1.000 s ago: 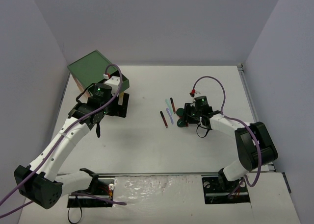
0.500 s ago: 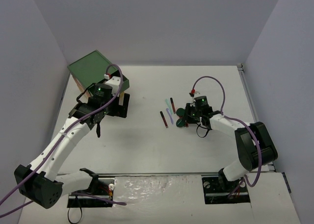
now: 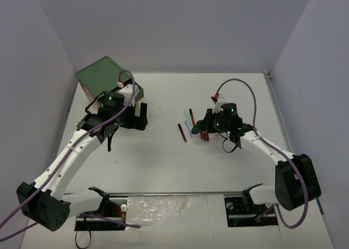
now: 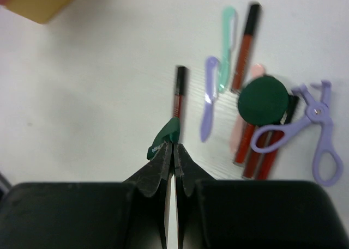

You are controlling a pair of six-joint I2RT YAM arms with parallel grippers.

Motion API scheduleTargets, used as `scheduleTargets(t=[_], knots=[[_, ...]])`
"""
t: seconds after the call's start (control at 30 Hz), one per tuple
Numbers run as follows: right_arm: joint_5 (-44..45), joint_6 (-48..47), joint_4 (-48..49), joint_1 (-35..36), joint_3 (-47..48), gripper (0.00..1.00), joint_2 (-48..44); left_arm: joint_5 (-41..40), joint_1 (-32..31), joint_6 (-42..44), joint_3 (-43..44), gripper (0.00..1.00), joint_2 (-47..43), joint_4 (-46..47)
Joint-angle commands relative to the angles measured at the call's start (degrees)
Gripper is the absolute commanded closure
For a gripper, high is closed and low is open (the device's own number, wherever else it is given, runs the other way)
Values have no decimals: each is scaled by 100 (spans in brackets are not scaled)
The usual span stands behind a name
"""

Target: Organize the makeup

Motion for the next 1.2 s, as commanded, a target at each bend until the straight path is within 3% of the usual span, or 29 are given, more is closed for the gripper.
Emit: scheduleTargets(t=[0.0,0.37,0.8,0.97,1.17], knots=[[-971,27,755,61,408,100,-780,1004,26,-573,252,6,7,832],[-2716,550,3018,200,818,100,-966,2905,-1,-1486,483,7,315,1991],[-3066,484,3391,780,1129,100,-530,3757,-28,-1837,404,9,257,2685],[-3042,493,3450,835,1161,100,-483,3868,-36,-1855,273,15,173,2808],[-3047,549,3558,878,1248,100,-370,4085,-53,-2065,160,35,224,3125]])
